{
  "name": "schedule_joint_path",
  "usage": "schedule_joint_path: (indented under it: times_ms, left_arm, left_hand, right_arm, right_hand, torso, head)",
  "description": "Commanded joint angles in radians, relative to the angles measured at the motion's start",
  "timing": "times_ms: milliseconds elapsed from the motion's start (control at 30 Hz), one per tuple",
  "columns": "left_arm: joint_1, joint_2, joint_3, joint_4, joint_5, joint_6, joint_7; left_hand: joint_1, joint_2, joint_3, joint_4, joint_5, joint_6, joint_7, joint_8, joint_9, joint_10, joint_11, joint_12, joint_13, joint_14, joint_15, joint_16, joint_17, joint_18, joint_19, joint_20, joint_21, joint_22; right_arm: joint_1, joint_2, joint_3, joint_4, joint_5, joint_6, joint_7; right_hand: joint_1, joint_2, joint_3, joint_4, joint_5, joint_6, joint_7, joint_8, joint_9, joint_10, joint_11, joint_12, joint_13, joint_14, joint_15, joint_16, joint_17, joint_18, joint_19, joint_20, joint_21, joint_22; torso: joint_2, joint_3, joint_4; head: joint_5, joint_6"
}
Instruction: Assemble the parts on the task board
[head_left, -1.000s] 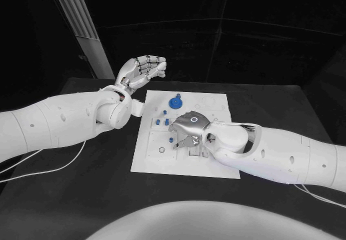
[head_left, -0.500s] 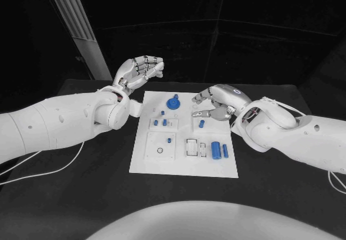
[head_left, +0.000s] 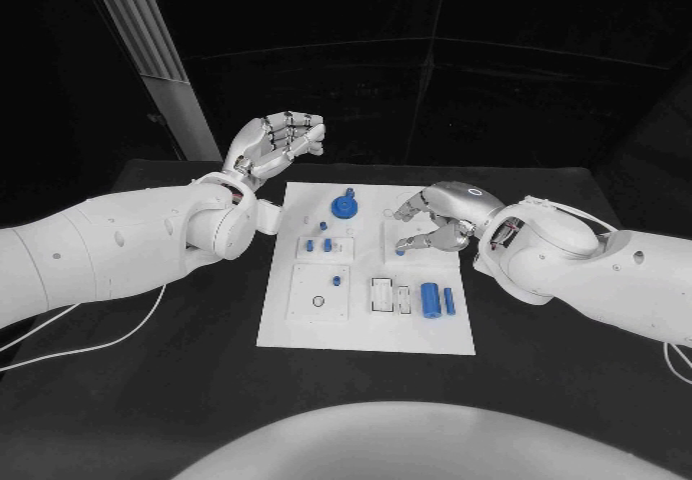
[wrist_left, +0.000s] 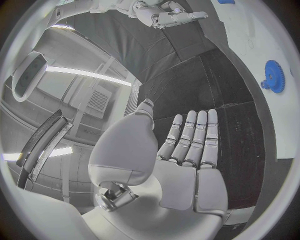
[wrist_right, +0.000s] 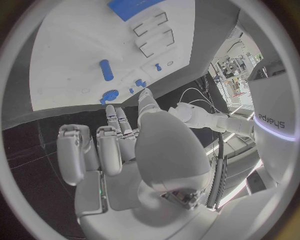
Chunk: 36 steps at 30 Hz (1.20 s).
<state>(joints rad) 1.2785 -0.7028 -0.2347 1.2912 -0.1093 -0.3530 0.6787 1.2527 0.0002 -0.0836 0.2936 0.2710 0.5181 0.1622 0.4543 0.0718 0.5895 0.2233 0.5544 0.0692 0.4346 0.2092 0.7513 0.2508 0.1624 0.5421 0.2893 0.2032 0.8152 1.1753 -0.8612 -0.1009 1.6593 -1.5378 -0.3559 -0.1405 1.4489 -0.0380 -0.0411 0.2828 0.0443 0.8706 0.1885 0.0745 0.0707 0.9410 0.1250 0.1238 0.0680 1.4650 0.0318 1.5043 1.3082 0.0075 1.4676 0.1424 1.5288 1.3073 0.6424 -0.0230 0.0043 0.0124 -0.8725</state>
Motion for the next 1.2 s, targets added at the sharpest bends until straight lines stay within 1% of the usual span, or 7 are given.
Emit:
schedule_joint_path:
  times_ms: [33,233,333,467,700,900,1200]
  left_arm:
    - [0.001,-0.001,0.001,0.001,0.002,0.01,0.133]
    - [0.001,-0.002,0.001,0.001,0.002,0.01,0.133]
    - [0.001,-0.002,0.001,0.003,0.002,0.01,0.133]
    - [0.001,-0.002,0.001,0.004,0.002,0.009,0.133]
    - [0.001,-0.002,0.001,0.005,0.002,0.009,0.133]
    - [0.001,-0.002,0.001,0.004,0.002,0.009,0.132]
    - [0.001,-0.001,0.001,0.004,0.002,0.01,0.131]
  left_hand:
    - [0.001,0.012,-0.006,-0.001,0.007,-0.008,0.107,0.003,-0.001,-0.006,0.003,0.004,-0.002,-0.008,0.0,0.005,-0.001,-0.021,0.007,-0.003,-0.005,-0.001]
    - [0.001,0.012,-0.006,-0.001,0.007,-0.008,0.107,0.003,-0.001,-0.006,0.003,0.004,-0.002,-0.008,0.0,0.005,-0.001,-0.021,0.007,-0.003,-0.005,-0.001]
    - [0.001,0.012,-0.006,-0.001,0.007,-0.008,0.107,0.003,-0.001,-0.006,0.003,0.004,-0.002,-0.008,0.0,0.005,-0.001,-0.021,0.007,-0.003,-0.005,-0.001]
    - [0.001,0.012,-0.006,-0.001,0.007,-0.008,0.107,0.003,-0.001,-0.006,0.003,0.004,-0.002,-0.008,0.0,0.005,-0.001,-0.021,0.007,-0.003,-0.005,-0.001]
    - [0.001,0.012,-0.006,-0.001,0.007,-0.008,0.107,0.003,-0.001,-0.006,0.003,0.004,-0.002,-0.008,0.0,0.005,-0.001,-0.021,0.007,-0.003,-0.005,-0.001]
    - [0.001,0.012,-0.006,-0.001,0.007,-0.008,0.107,0.003,-0.001,-0.006,0.003,0.004,-0.002,-0.008,0.0,0.005,-0.001,-0.021,0.007,-0.003,-0.005,-0.001]
    - [0.001,0.012,-0.006,-0.001,0.007,-0.008,0.107,0.003,-0.001,-0.006,0.003,0.004,-0.002,-0.008,0.0,0.005,-0.001,-0.021,0.007,-0.003,-0.005,-0.001]
  right_arm:
    - [-0.004,0.01,0.0,-0.007,-0.11,0.1,-0.082]
    - [-0.013,0.037,0.0,-0.034,-0.142,0.12,-0.116]
    - [-0.016,0.049,0.0,-0.045,-0.154,0.128,-0.131]
    - [-0.018,0.064,0.0,-0.06,-0.163,0.146,-0.152]
    - [-0.024,0.087,0.0,-0.081,-0.174,0.168,-0.17]
    - [-0.029,0.102,0.0,-0.096,-0.18,0.189,-0.175]
    - [-0.031,0.119,0.0,-0.111,-0.182,0.211,-0.176]
  right_hand:
    - [0.019,-0.003,0.004,-0.006,0.002,0.001,-0.009,-0.005,0.0,-0.004,-0.004,0.006,0.001,0.065,-0.011,-0.006,0.057,0.006,0.075,-0.011,-0.002,0.239]
    - [0.025,0.0,0.006,-0.007,0.003,0.002,-0.01,-0.004,0.0,-0.004,-0.005,0.009,0.002,0.064,-0.012,-0.007,0.053,0.008,0.071,-0.013,-0.007,0.236]
    - [0.036,0.007,0.01,-0.01,0.003,0.004,-0.011,-0.004,0.0,-0.004,-0.007,0.012,0.002,0.065,-0.013,-0.007,0.054,0.009,0.069,-0.015,-0.01,0.235]
    - [0.053,0.016,0.015,-0.017,0.002,0.005,-0.014,-0.004,0.0,-0.007,-0.01,0.016,0.002,0.066,-0.015,-0.007,0.055,0.01,0.067,-0.017,-0.013,0.234]
    - [0.097,0.053,0.036,-0.033,0.003,0.034,-0.029,0.009,0.004,0.014,-0.023,0.037,0.005,0.068,-0.021,-0.005,0.061,0.01,0.067,-0.023,-0.014,0.233]
    - [0.118,0.08,0.049,-0.03,0.002,0.069,-0.04,0.022,0.008,0.063,-0.034,0.06,0.006,0.069,-0.025,-0.004,0.062,0.01,0.067,-0.028,-0.013,0.234]
    - [0.133,0.086,0.051,-0.017,0.002,0.1,-0.045,0.029,0.009,0.113,-0.041,0.069,-0.001,0.069,-0.025,-0.004,0.061,0.01,0.067,-0.029,-0.014,0.233]
  torso:
    - [-0.001,-0.0004,0.0007]
    - [0.0,-0.0008,0.0017]
    - [0.001,-0.0003,0.0027]
    - [0.0,-0.0005,0.0013]
    - [-0.001,-0.0007,0.0004]
    - [-0.001,-0.001,0.0007]
    - [-0.001,-0.001,0.0011]
  head:
    - [-0.002,0.0]
    - [-0.001,0.0]
    - [0.001,0.0]
    - [0.003,0.0]
    - [0.003,0.0]
    - [0.001,0.0]
    - [0.002,0.0]
